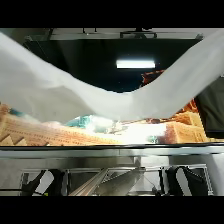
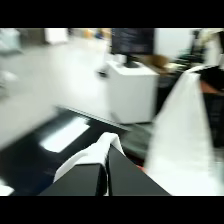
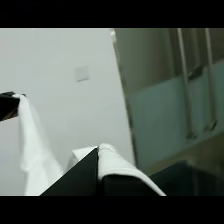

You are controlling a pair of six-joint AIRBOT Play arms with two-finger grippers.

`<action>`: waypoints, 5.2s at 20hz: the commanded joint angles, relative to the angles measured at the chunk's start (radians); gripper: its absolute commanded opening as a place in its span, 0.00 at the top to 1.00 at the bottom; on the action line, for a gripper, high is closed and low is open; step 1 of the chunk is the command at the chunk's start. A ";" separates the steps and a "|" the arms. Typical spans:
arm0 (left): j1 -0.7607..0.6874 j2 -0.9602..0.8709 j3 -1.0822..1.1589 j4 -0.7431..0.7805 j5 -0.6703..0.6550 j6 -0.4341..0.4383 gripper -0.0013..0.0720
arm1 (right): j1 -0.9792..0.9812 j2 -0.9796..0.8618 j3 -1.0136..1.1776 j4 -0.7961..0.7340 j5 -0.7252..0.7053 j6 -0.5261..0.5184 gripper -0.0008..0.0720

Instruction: Fold the shirts.

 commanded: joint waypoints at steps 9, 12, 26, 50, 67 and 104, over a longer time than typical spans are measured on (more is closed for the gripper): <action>-0.267 -0.131 -0.195 0.542 0.175 -0.006 0.96 | 0.020 0.065 -0.379 -0.523 -0.348 0.380 0.96; -0.521 -0.386 -0.258 0.754 0.307 0.019 0.96 | 0.238 -0.084 -0.658 -0.524 -0.669 0.314 0.96; -0.410 -0.796 -0.217 1.008 0.023 -0.296 0.53 | 0.071 -0.507 -0.478 -0.612 -0.537 0.053 0.29; -0.377 -0.919 -0.463 1.085 0.259 -0.254 0.53 | 0.088 -1.000 -0.213 -0.799 -0.315 0.140 0.29; -0.443 -0.975 -0.423 0.996 0.156 -0.240 0.96 | 0.204 -1.130 -0.033 -0.835 -0.164 0.190 0.96; -0.468 -0.642 -0.487 0.975 0.234 -0.025 0.22 | 0.317 -0.723 -0.457 -0.655 -0.549 0.092 0.49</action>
